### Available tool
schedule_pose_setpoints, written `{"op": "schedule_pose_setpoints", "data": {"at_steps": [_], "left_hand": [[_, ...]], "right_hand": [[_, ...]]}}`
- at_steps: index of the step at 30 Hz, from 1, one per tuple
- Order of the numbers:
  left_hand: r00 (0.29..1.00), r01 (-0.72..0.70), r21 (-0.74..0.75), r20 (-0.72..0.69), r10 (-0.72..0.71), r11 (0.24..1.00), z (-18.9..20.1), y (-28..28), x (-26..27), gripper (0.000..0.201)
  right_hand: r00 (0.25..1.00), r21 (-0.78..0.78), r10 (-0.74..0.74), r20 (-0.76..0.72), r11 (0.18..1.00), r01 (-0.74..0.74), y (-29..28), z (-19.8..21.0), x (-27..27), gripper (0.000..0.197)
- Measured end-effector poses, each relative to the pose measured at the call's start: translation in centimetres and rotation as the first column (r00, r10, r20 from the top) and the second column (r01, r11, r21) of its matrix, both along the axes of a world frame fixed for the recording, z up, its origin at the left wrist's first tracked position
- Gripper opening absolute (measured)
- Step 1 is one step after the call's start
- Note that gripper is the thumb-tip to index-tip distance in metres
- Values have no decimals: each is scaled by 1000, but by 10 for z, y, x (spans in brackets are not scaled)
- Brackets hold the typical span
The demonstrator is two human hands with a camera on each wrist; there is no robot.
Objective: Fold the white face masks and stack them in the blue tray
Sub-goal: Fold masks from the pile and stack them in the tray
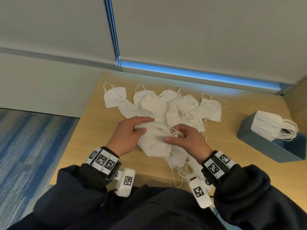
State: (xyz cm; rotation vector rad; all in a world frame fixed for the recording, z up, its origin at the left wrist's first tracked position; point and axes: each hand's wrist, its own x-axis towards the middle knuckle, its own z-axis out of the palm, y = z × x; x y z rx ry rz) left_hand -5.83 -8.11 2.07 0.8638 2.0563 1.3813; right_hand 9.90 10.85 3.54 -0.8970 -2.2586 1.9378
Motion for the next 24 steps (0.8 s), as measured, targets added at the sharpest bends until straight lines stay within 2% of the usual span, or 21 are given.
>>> {"op": "schedule_pose_setpoints", "data": {"at_steps": [2,4,5,8,10,12,13,16,18,21,24], "left_hand": [[1000,5,-5,-13,-5,1000,-1,3,3,45],[999,2,-9,-34,-2,1000,-2,6,5,43],[999,-5,-9,-34,5,1000,-2,7,6,43],[999,0,-22,-42,-1,1000,-3,12,8,42],[999,19,-34,-48,-21,999,-3,18,12,43],[997,41,-54,-59,-44,998,-3,29,17,44],[996,49,-64,-69,-53,997,-2,36,20,44],[993,74,-67,-91,-80,995,7,63,29,40],[987,114,-52,-111,-120,992,15,85,38,40],[963,189,-66,-184,-198,980,23,117,48,40],[929,187,-72,-311,-200,980,37,144,44,36]], "right_hand": [[998,175,50,49,983,-58,6,-8,1,30],[1000,184,23,11,983,-24,10,-14,2,11],[1000,142,-14,-15,990,16,12,-13,3,12],[979,-98,-191,-70,978,184,22,-4,9,26],[950,-383,-300,-85,890,247,30,4,15,31],[939,-538,-337,-71,805,248,39,11,21,30],[945,-513,-317,-73,825,237,44,13,24,28],[979,-223,-172,-107,964,145,64,16,37,11],[988,-117,-113,-107,988,101,80,18,49,9],[969,-121,-216,-117,972,202,114,23,78,6],[925,-65,-339,-171,941,332,154,33,113,6]]}}
